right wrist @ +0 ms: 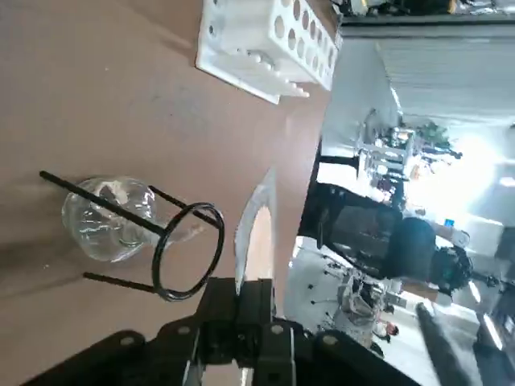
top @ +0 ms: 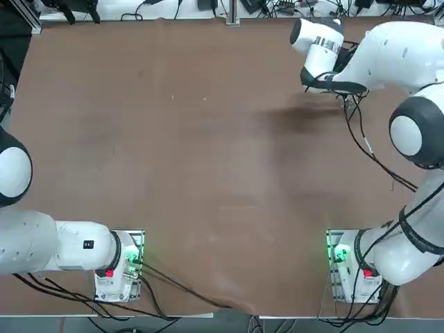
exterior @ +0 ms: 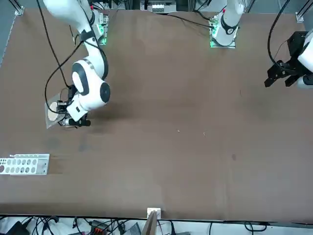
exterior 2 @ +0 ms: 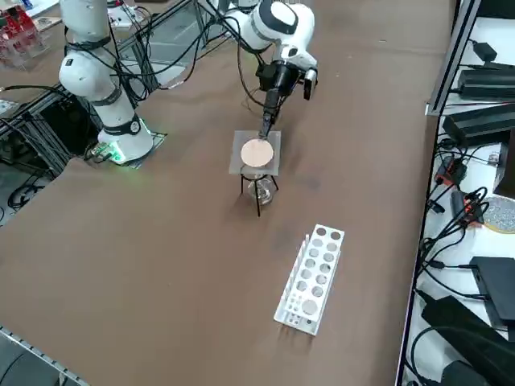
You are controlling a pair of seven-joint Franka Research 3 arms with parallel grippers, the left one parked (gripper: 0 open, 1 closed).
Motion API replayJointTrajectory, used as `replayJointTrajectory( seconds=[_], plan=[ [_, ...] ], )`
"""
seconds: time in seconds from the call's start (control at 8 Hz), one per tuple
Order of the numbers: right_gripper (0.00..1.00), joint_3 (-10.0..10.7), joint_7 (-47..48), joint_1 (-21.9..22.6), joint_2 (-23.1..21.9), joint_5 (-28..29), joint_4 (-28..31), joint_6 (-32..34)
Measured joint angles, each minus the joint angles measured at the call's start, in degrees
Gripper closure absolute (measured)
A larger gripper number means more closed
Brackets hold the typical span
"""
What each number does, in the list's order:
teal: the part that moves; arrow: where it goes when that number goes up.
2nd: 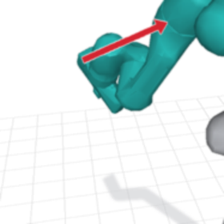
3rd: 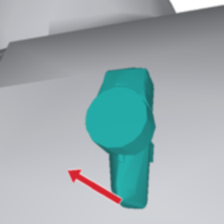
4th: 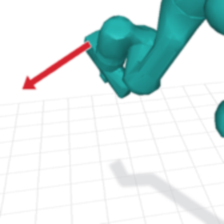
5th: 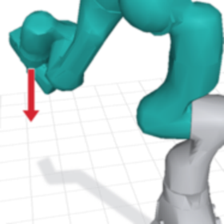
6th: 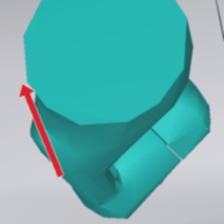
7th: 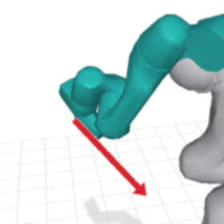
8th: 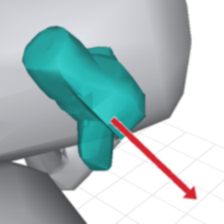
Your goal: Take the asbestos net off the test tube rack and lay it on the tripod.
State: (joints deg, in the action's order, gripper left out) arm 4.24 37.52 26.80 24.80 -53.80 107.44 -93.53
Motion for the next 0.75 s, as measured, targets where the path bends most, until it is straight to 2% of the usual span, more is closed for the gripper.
replayJointTrajectory(
  seconds=[0.38, 0.75],
  plan=[
    [0.99, 0.01, 7.14, 0.96, 3.78, -1.52, -0.02, 2.19],
    [0.99, 0.02, 9.84, 1.85, 6.24, -2.74, -0.5, 2.49]
  ],
)
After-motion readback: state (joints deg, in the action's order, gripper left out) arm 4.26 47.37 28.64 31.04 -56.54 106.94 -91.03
